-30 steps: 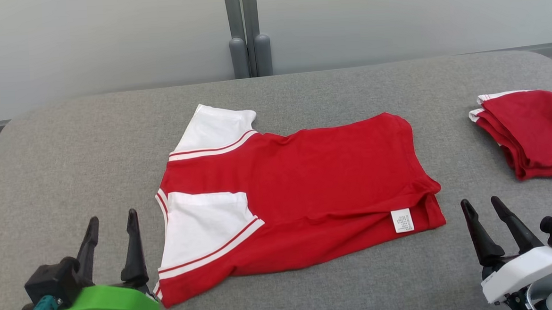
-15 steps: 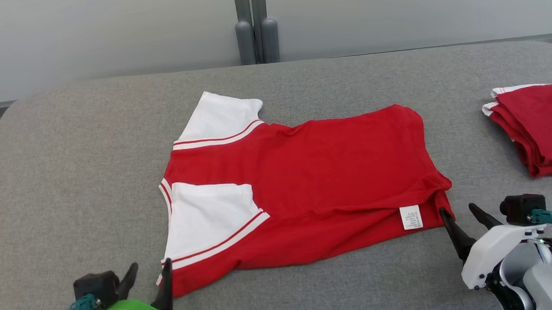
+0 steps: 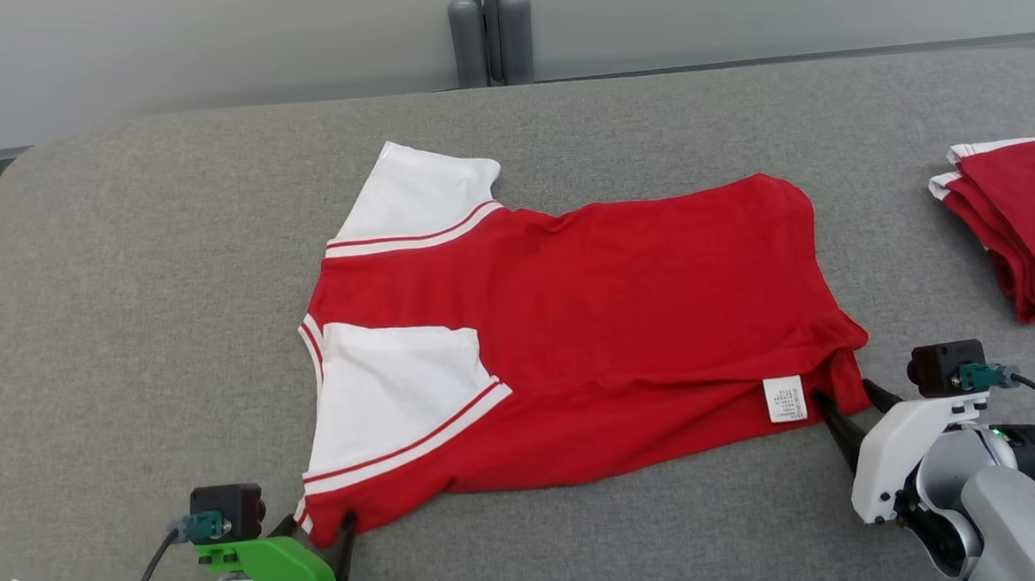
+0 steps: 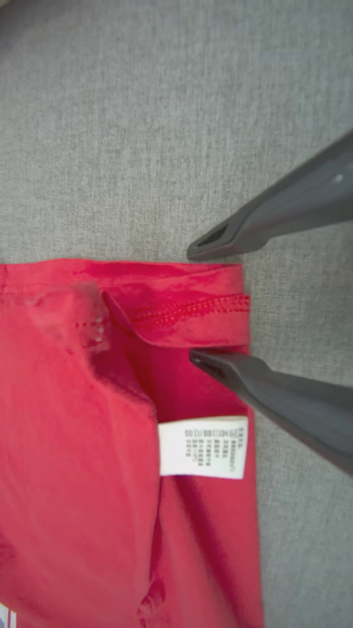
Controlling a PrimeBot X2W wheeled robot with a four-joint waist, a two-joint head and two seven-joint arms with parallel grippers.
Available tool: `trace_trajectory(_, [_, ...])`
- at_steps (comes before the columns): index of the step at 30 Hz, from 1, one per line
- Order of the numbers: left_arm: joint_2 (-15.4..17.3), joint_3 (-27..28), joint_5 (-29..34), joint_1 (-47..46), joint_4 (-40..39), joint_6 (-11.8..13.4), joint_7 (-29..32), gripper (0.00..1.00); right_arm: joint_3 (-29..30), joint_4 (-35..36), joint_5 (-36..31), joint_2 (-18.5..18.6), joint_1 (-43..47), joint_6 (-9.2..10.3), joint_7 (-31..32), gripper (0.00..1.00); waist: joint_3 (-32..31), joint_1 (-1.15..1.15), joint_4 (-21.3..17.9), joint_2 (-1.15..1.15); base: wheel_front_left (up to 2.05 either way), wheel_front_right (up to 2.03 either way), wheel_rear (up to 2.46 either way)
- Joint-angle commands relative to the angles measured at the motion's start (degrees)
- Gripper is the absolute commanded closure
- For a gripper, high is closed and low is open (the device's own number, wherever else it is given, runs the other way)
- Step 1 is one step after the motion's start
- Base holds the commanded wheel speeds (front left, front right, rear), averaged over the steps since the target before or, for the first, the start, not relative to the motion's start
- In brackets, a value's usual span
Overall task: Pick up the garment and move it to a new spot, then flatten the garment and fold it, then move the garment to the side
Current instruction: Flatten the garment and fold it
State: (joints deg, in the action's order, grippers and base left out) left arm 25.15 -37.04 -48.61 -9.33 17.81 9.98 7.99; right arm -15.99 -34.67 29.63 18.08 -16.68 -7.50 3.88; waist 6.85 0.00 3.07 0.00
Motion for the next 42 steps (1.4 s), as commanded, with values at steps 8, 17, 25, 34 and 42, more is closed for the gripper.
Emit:
trace_trajectory(8, [-0.6,0.2,-1.0,-2.8,4.5,-2.7,-0.1,1.0,-0.9,-2.2,1.0,0.7,-1.0,0.07,-0.6,1.0,0.0,0.0,0.0,0.0,0.0,0.0,0.0])
trace_trajectory(17, [2.7,0.2,-2.2,1.0,1.0,-3.9,0.7,1.0,-1.1,1.4,3.9,3.3,3.0,0.08,0.7,1.0,-3.8,0.0,-0.7,0.0,0.0,0.0,0.0])
trace_trajectory(25, [7.1,-0.1,-2.9,6.2,-6.2,-1.3,3.8,1.0,0.8,8.9,5.5,6.4,10.8,0.08,6.1,1.0,-4.3,0.0,-1.9,0.0,0.0,0.0,0.0])
trace_trajectory(34, [8.9,-0.1,-3.7,9.3,-10.0,0.8,5.8,0.94,5.6,16.6,4.8,4.2,18.6,0.08,12.5,0.55,-4.0,0.0,-3.2,0.0,0.0,0.0,0.0])
trace_trajectory(42, [10.8,0.4,-2.4,7.9,-12.3,1.6,6.1,0.0,10.5,23.8,2.8,2.8,20.1,0.05,14.0,0.0,-4.1,0.0,-4.1,0.0,0.0,0.0,0.0])
